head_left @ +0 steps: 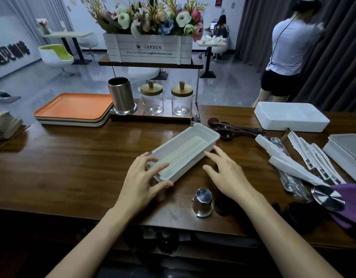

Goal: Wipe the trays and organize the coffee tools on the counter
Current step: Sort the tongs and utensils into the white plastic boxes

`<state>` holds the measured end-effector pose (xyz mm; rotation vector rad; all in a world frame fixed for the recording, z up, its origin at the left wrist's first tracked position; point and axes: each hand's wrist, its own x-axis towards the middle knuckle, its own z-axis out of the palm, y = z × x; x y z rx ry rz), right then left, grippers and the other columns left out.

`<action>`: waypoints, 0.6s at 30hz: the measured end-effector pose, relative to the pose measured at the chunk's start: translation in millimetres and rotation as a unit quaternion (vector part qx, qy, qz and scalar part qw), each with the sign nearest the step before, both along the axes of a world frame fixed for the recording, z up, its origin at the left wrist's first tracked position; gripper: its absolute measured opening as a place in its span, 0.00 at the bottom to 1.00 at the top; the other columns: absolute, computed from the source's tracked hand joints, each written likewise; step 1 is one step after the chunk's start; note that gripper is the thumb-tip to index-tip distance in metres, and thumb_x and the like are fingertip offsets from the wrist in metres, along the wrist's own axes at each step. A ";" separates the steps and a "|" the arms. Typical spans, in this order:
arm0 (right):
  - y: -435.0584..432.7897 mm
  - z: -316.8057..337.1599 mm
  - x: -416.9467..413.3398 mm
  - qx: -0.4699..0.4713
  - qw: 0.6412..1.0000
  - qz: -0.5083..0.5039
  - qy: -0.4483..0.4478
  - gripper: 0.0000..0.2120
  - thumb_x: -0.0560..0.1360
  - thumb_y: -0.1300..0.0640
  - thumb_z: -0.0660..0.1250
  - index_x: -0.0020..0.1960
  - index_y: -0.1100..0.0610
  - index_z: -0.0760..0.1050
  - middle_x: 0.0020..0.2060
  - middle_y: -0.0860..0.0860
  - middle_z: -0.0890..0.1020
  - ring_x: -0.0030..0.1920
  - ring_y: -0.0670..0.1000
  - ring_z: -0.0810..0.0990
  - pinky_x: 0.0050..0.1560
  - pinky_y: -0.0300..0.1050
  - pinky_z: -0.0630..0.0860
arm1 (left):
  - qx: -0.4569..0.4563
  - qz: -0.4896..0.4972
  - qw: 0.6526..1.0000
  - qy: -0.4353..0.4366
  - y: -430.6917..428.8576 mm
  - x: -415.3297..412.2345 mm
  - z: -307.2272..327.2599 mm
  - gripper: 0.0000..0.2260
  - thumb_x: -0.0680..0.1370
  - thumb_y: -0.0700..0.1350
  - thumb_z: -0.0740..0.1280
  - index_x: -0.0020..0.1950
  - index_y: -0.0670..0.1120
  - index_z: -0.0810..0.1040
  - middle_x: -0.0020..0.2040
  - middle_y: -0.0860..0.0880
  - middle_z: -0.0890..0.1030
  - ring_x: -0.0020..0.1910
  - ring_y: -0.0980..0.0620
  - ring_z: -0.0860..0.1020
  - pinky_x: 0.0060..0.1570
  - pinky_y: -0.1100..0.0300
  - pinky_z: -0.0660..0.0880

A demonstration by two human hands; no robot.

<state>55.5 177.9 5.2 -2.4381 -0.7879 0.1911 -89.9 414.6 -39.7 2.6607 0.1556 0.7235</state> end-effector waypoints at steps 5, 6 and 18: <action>-6.5 -8.5 -4.0 -0.032 0.997 0.055 0.033 0.24 0.85 0.48 0.55 0.80 0.42 0.58 0.81 0.42 0.53 0.80 0.48 0.53 0.77 0.53 0.58 | -0.076 -0.019 0.995 0.055 10.0 -5.3 1.8 0.31 0.72 0.72 0.65 0.74 0.63 0.72 0.78 0.56 0.63 0.80 0.51 0.57 0.74 0.51 0.62; -6.8 -9.6 -3.0 -0.042 0.997 0.065 0.031 0.23 0.86 0.50 0.54 0.80 0.42 0.57 0.81 0.42 0.53 0.81 0.48 0.52 0.78 0.52 0.57 | -0.089 -0.016 0.994 0.061 11.9 -6.8 2.7 0.31 0.72 0.72 0.65 0.73 0.63 0.72 0.79 0.58 0.62 0.79 0.53 0.60 0.72 0.52 0.65; -11.2 -22.3 -6.4 -0.024 0.994 0.081 0.071 0.27 0.86 0.57 0.52 0.81 0.38 0.53 0.80 0.41 0.55 0.80 0.47 0.53 0.79 0.49 0.54 | -0.056 0.005 0.998 -0.022 7.2 -14.7 6.8 0.29 0.74 0.73 0.61 0.64 0.56 0.83 0.66 0.57 0.79 0.75 0.53 0.69 0.64 0.53 0.72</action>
